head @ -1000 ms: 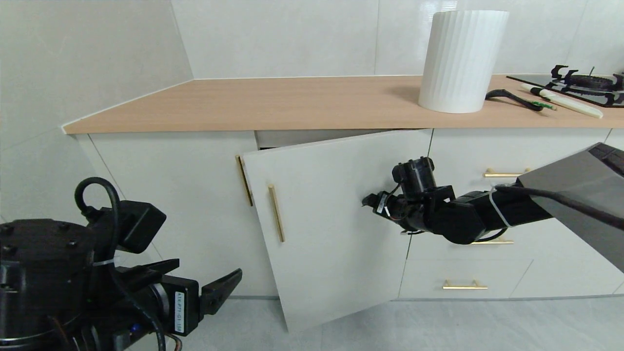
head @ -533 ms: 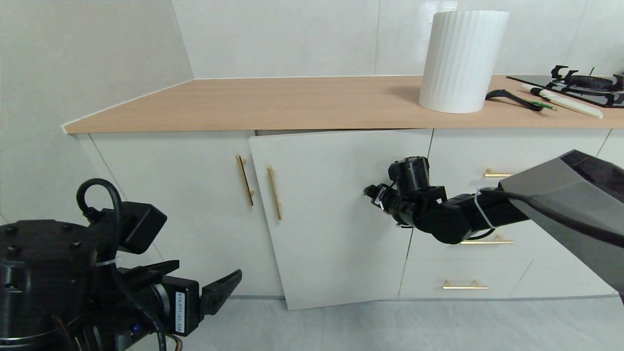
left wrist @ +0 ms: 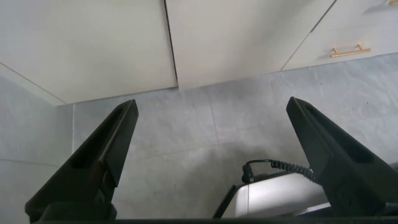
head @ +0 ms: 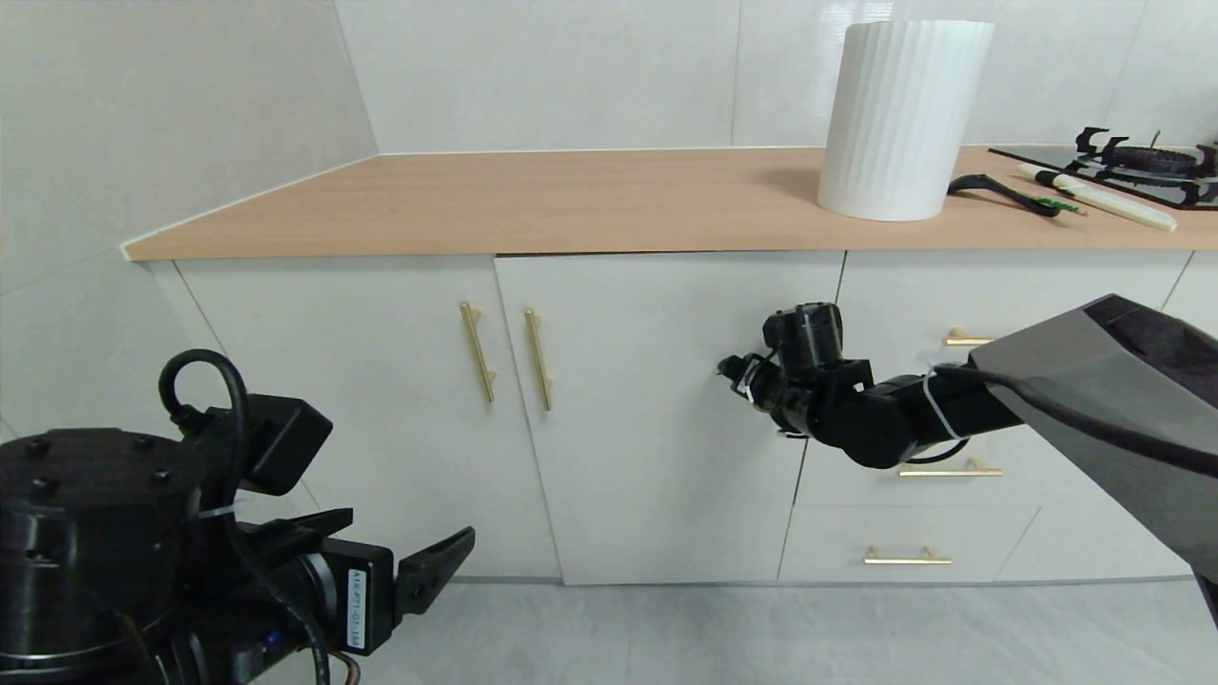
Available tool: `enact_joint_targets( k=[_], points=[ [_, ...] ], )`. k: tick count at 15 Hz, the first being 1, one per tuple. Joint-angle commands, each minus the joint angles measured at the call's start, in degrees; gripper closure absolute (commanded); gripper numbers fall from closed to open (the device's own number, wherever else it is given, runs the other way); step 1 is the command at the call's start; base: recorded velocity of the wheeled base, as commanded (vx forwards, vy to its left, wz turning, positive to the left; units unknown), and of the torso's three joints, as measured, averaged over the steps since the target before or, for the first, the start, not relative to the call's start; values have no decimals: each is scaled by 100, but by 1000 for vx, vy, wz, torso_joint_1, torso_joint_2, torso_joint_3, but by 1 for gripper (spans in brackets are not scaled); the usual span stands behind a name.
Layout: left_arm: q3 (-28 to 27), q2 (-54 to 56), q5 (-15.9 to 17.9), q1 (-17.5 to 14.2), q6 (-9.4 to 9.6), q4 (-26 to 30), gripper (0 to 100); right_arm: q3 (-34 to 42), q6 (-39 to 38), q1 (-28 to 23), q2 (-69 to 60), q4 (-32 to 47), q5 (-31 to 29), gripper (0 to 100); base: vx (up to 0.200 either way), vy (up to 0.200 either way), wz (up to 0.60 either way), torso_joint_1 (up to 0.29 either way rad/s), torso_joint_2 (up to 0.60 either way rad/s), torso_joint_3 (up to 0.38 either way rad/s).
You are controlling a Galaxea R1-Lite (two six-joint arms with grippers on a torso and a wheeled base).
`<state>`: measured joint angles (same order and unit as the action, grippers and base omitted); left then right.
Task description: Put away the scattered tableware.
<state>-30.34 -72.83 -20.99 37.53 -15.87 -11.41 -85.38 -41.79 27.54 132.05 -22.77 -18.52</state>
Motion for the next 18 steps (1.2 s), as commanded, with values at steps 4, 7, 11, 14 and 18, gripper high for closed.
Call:
enact_joint_targets(
  k=[4,7,11,14,18],
  points=[
    [2,-83,-1,-1,-4,-2,0,-286,22,-135,181,1,-205,0,0,0,0,0,0,0],
    [2,-91,-1,-1,-4,-2,0,-233,22,-126,40,18,-214,0,0,0,0,0,0,0],
    [-16,-39,-10,-1,32,-19,0,628,224,-29,-1181,36,-214,0,0,0,0,0,0,0],
    [143,401,-19,-282,40,-98,0,2245,523,-3,-3062,10,-249,0,0,0,0,0,0,0],
    [1725,2607,-19,-783,550,-72,0,5128,1454,-20,-7123,106,-618,0,0,0,0,0,0,0]
  ],
)
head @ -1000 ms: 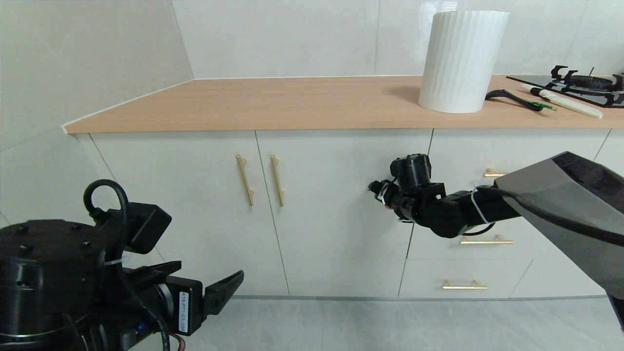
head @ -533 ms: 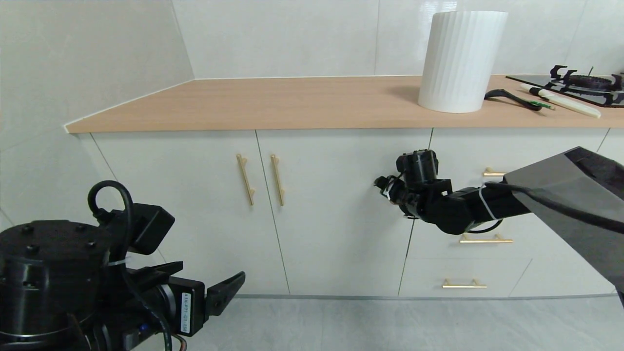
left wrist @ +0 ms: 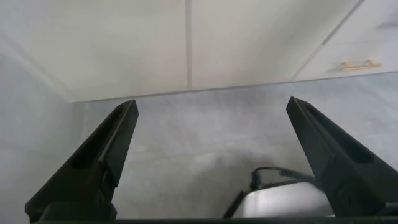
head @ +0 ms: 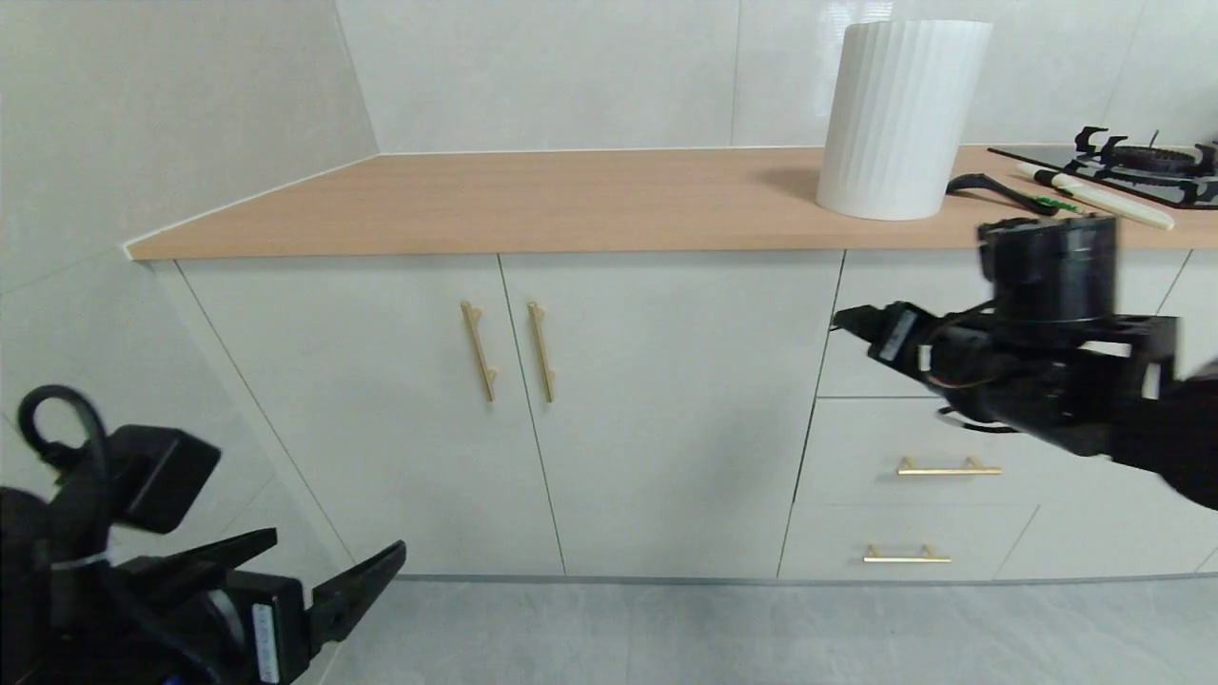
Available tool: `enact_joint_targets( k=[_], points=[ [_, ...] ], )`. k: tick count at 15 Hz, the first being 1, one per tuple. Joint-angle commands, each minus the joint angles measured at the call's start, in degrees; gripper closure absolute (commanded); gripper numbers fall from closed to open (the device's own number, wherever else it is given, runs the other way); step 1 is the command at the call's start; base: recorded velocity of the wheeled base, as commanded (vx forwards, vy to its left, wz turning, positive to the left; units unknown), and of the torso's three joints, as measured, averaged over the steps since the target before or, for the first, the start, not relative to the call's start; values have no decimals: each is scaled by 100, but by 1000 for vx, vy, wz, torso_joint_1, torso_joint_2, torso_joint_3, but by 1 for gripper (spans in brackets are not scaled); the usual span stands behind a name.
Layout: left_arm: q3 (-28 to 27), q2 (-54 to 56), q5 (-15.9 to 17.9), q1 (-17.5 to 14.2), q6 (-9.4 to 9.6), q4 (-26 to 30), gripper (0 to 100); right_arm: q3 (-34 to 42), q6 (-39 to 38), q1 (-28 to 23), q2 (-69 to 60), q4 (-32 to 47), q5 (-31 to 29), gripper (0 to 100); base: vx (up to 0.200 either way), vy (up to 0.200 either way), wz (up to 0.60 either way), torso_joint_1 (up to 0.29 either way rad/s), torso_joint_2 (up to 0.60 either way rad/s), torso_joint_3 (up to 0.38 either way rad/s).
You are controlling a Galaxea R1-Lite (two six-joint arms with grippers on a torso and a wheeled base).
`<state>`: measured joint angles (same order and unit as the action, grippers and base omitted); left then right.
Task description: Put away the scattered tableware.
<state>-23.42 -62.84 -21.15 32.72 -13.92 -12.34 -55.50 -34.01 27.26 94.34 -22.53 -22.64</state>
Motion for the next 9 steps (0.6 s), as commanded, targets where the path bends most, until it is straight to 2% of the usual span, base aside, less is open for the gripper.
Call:
enact_joint_targets(
  k=[1,2,3,4,5,6,7,8,9],
  points=[
    [1516,2373,-3,-354,628,38,0,2650,1072,-10,-4372,398,-224,0,0,0,0,0,0,0],
    [1911,3182,-3,-354,830,135,0,2966,1494,-186,-5347,1005,-232,0,0,0,0,0,0,0],
    [2122,3858,-3,-389,1032,364,0,3107,1802,-660,-5998,1611,-215,0,0,0,0,0,0,0],
    [2228,4298,-3,-653,1111,618,0,3151,2074,-1117,-6551,2095,-136,0,0,0,0,0,0,0],
    [2298,4790,50,-1136,1164,1049,0,3133,2399,-1320,-7378,2613,146,0,0,0,0,0,0,0],
    [2210,5194,164,-1435,1190,1269,0,3063,2672,-1337,-8046,3061,154,0,0,0,0,0,0,0],
    [2201,5247,190,-1514,1199,1269,0,3054,2716,-1355,-8160,3158,146,0,0,0,0,0,0,0],
    [2210,5344,217,-1804,1243,1269,0,3063,2742,-1601,-8511,3510,67,0,0,0,0,0,0,0],
    [2201,5520,208,-2077,1295,1260,0,3160,2839,-2102,-8837,3598,110,0,0,0,0,0,0,0]
  ],
)
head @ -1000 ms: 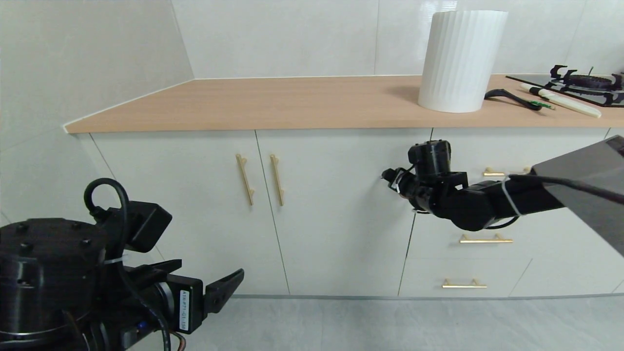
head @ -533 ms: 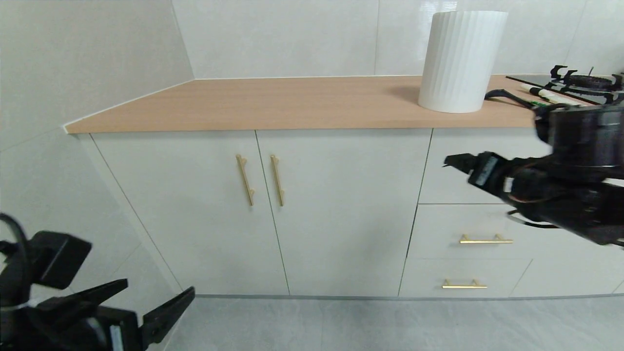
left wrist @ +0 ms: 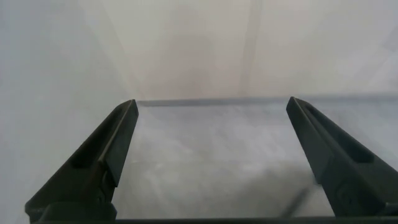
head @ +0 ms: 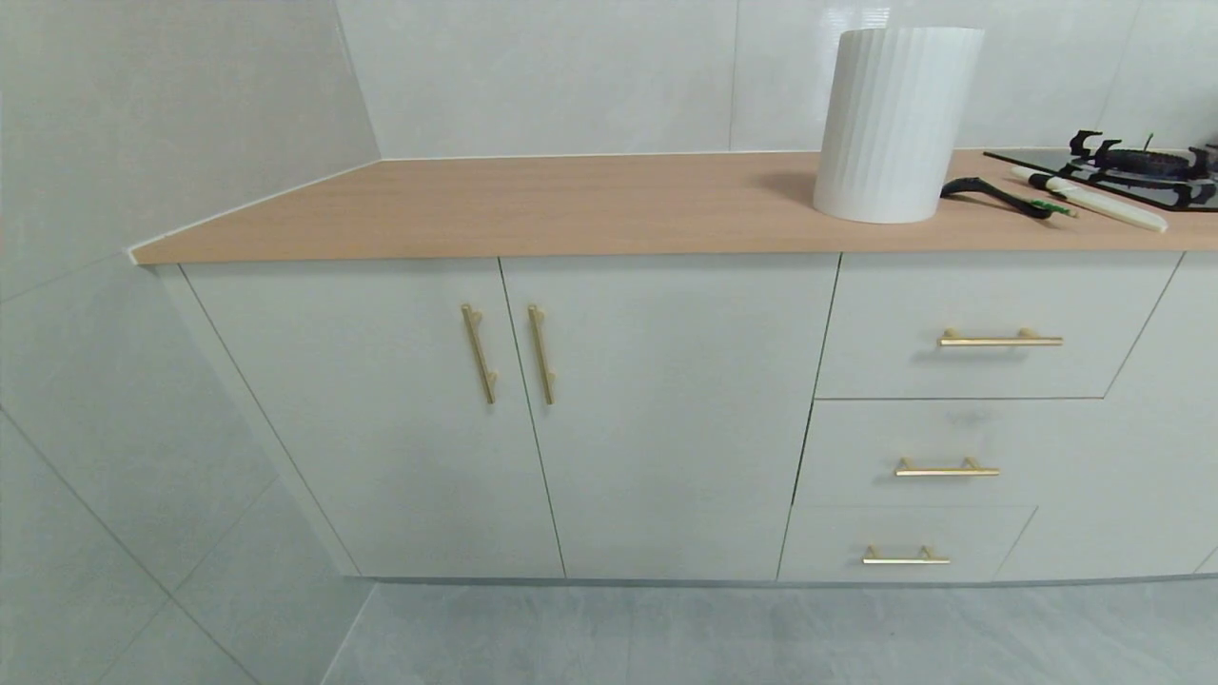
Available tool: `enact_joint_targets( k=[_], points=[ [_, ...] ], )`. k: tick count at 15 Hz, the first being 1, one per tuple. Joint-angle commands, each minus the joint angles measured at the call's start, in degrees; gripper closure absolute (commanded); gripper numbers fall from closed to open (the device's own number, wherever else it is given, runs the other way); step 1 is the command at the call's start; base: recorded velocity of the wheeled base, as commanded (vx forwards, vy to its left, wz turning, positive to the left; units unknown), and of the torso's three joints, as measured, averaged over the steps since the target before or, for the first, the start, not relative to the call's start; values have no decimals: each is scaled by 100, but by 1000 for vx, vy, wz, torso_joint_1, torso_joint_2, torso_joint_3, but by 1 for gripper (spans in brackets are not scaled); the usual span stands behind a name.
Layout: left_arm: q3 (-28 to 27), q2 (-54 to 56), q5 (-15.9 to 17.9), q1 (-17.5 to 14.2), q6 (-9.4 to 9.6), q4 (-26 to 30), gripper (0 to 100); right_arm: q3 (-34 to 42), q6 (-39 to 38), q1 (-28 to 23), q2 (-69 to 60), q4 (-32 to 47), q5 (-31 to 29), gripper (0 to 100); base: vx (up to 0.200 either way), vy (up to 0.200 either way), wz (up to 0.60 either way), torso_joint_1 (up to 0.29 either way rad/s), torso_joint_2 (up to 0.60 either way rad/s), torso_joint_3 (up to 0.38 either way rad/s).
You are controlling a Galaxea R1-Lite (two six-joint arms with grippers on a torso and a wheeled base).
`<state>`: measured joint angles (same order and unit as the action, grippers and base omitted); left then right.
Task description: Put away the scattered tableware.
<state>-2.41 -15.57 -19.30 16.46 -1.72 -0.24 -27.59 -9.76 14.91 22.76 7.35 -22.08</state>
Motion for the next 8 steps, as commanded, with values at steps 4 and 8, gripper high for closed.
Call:
enact_joint_targets(
  k=[4,8],
  points=[
    [215,1003,-127,-1013,84,-187,0,737,748,-1526,-2206,557,318,0,0,0,0,0,0,0],
    [233,1434,-57,-1725,392,-231,0,1739,853,-1526,-2250,-58,-578,0,0,0,0,0,0,0]
  ],
)
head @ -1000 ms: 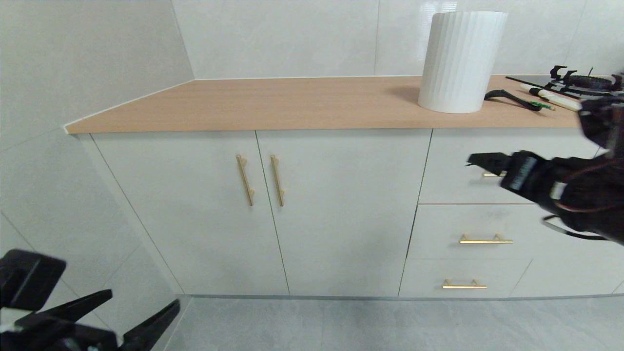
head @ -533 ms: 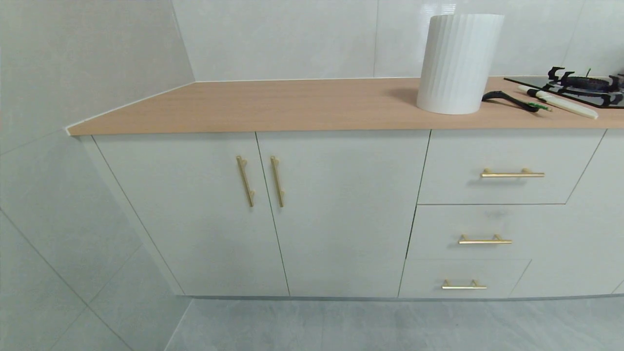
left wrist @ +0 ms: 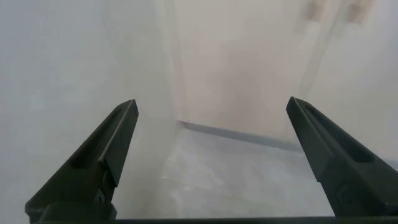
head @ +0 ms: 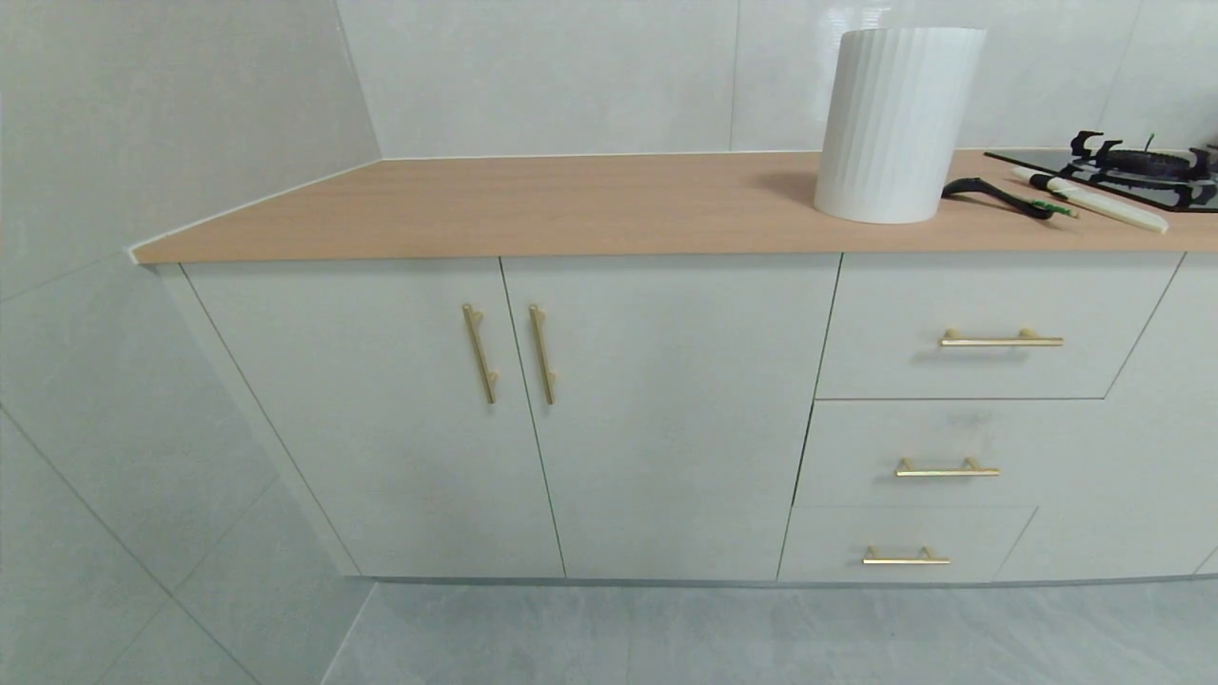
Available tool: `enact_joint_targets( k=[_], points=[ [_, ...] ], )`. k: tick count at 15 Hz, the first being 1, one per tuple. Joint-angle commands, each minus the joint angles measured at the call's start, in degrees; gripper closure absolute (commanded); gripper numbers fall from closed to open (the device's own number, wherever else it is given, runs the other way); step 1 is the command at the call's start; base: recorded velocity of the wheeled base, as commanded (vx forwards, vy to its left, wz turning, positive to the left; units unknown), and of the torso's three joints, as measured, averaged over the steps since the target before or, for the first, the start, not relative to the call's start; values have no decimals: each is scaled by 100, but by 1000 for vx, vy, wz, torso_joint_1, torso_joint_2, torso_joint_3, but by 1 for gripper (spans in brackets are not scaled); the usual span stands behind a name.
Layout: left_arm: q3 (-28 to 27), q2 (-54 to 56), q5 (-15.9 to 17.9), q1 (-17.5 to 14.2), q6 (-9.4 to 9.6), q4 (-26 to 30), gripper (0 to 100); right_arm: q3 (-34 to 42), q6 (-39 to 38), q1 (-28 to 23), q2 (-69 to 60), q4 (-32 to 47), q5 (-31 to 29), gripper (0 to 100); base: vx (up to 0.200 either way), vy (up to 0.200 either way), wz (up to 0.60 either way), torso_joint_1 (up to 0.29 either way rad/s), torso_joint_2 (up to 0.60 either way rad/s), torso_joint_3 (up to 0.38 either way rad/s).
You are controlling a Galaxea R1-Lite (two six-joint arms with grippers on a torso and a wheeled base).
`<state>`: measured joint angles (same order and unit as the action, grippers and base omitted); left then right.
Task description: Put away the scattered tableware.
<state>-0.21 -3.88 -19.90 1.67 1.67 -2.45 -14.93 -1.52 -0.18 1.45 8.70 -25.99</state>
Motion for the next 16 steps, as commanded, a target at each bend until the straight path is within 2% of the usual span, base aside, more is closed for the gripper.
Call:
enact_joint_targets(
  k=[1,2,4,5,6,8,9,10,13,16],
  points=[
    [12,388,135,-202,62,-1,0,1045,188,-17,-136,-747,24,0,0,0,0,0,0,0],
    [12,388,346,-202,88,-10,0,1493,381,-8,-136,-1169,279,0,0,0,0,0,0,0],
    [12,388,592,-202,88,-10,0,1476,434,-8,-136,-1169,683,0,0,0,0,0,0,0],
    [12,388,952,-202,97,-10,0,1476,434,-8,-136,-1169,797,0,0,0,0,0,0,0],
    [12,388,1453,-202,53,-1,0,1476,442,9,-136,-1160,1114,0,0,0,0,0,0,0],
    [-6,388,1937,-185,35,263,0,1476,416,9,-136,-1143,1817,0,0,0,0,0,0,0],
    [-6,317,2069,-141,35,227,0,1458,442,9,-136,-1099,1887,0,0,0,0,0,0,0],
    [3,370,2113,-149,18,210,0,1423,451,9,-136,-950,2089,0,0,0,0,0,0,0],
    [3,379,2104,-149,-9,192,0,1405,460,9,-136,-923,2160,0,0,0,0,0,0,0],
    [3,379,2016,-149,-44,192,0,1397,794,27,-84,-897,2397,0,0,0,0,0,0,0]
  ],
)
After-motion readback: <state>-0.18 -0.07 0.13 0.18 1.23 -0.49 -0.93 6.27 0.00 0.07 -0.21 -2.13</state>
